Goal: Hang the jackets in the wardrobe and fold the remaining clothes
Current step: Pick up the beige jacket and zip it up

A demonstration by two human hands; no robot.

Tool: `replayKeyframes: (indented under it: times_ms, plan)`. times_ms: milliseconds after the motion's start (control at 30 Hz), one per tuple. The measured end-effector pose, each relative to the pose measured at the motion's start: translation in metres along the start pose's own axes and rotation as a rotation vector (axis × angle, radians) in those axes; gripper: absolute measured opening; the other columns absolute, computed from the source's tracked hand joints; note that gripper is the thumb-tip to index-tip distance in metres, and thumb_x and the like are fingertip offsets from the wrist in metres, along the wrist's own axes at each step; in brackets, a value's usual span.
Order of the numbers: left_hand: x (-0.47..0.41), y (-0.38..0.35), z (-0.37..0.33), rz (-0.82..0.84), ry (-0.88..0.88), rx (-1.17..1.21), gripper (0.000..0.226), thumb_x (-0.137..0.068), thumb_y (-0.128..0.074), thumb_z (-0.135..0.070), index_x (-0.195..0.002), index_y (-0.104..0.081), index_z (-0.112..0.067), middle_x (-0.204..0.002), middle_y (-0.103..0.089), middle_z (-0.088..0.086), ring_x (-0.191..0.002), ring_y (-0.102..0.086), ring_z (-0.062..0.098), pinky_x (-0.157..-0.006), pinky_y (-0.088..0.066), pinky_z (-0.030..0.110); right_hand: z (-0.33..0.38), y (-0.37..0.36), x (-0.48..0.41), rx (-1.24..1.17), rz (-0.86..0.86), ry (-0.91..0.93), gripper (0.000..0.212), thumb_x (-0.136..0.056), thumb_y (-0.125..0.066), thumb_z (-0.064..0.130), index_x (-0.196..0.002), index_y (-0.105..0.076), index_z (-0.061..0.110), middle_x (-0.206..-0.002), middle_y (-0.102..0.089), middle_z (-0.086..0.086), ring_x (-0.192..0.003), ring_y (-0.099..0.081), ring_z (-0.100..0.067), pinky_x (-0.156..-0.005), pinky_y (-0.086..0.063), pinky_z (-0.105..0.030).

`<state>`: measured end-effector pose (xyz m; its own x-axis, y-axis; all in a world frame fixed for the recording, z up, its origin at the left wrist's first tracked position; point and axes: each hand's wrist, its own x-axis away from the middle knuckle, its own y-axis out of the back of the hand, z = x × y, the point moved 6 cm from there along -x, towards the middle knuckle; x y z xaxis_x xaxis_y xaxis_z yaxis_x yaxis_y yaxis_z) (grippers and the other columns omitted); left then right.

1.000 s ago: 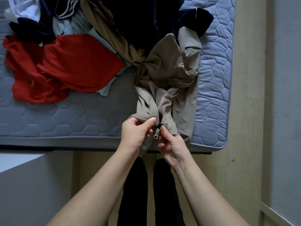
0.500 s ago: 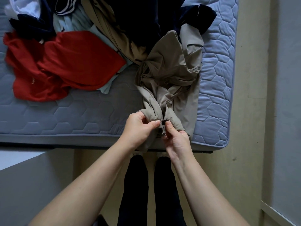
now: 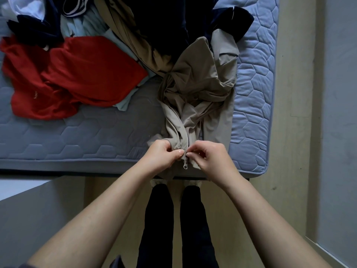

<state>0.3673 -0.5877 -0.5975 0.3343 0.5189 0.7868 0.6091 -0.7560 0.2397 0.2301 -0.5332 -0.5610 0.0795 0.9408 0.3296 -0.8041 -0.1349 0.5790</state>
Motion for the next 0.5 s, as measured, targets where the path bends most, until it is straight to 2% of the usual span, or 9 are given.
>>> replayKeyframes:
  times_ms: [67, 167, 267, 300, 367, 500]
  plan:
    - [0.001, -0.001, -0.001, 0.004, -0.018, -0.036, 0.033, -0.089, -0.066, -0.025, -0.061, -0.052, -0.014, -0.048, -0.049, -0.005, -0.043, -0.042, 0.006, -0.049, -0.035, 0.023, 0.004, 0.005, -0.005, 0.040, -0.056, 0.087, 0.002, -0.081, -0.072, 0.010, -0.081, -0.071, 0.011, -0.074, -0.069, 0.001, -0.071, -0.063, -0.015, -0.067, -0.046, -0.024]
    - [0.000, 0.002, -0.007, -0.030, -0.061, -0.112, 0.032, -0.089, -0.065, -0.027, -0.063, -0.052, -0.014, -0.058, -0.051, 0.000, -0.053, -0.045, 0.011, -0.055, -0.037, 0.027, 0.009, 0.006, -0.009, 0.110, -0.118, 0.130, 0.006, -0.080, -0.071, 0.005, -0.076, -0.068, 0.006, -0.072, -0.067, -0.005, -0.069, -0.063, -0.025, -0.064, -0.044, -0.026]
    - [0.000, 0.005, -0.008, -0.069, -0.089, -0.265, 0.035, -0.088, -0.066, -0.029, -0.061, -0.048, -0.014, -0.060, -0.050, -0.001, -0.055, -0.045, 0.010, -0.048, -0.032, 0.020, 0.016, 0.010, -0.012, 0.185, -0.199, 0.169, 0.007, -0.081, -0.069, 0.004, -0.076, -0.066, 0.002, -0.073, -0.066, -0.010, -0.067, -0.064, -0.031, -0.057, -0.051, -0.037]
    - [0.003, 0.003, -0.004, -0.064, -0.090, -0.318, 0.038, -0.087, -0.066, -0.029, -0.060, -0.045, -0.015, -0.059, -0.048, -0.002, -0.054, -0.043, 0.008, -0.044, -0.028, 0.016, 0.016, 0.015, -0.014, 0.189, -0.232, 0.168, 0.006, -0.082, -0.068, 0.004, -0.077, -0.067, 0.001, -0.074, -0.066, -0.012, -0.067, -0.064, -0.032, -0.057, -0.052, -0.040]
    - [0.009, 0.000, 0.010, -0.045, -0.068, -0.355, 0.040, -0.087, -0.067, -0.030, -0.059, -0.041, -0.016, -0.059, -0.046, -0.004, -0.054, -0.041, 0.005, -0.043, -0.029, 0.017, 0.012, 0.025, -0.021, 0.190, -0.275, 0.141, 0.007, -0.086, -0.066, 0.005, -0.080, -0.068, 0.000, -0.078, -0.066, -0.013, -0.071, -0.064, -0.034, -0.061, -0.052, -0.044]
    - [0.012, 0.000, 0.030, -0.051, -0.017, -0.325, 0.043, -0.087, -0.067, -0.030, -0.059, -0.038, -0.015, -0.059, -0.043, -0.004, -0.054, -0.039, 0.007, -0.044, -0.031, 0.017, 0.012, 0.020, -0.029, 0.208, -0.213, 0.121, 0.008, -0.087, -0.064, 0.007, -0.083, -0.067, 0.001, -0.081, -0.067, -0.012, -0.075, -0.063, -0.033, -0.066, -0.051, -0.046]
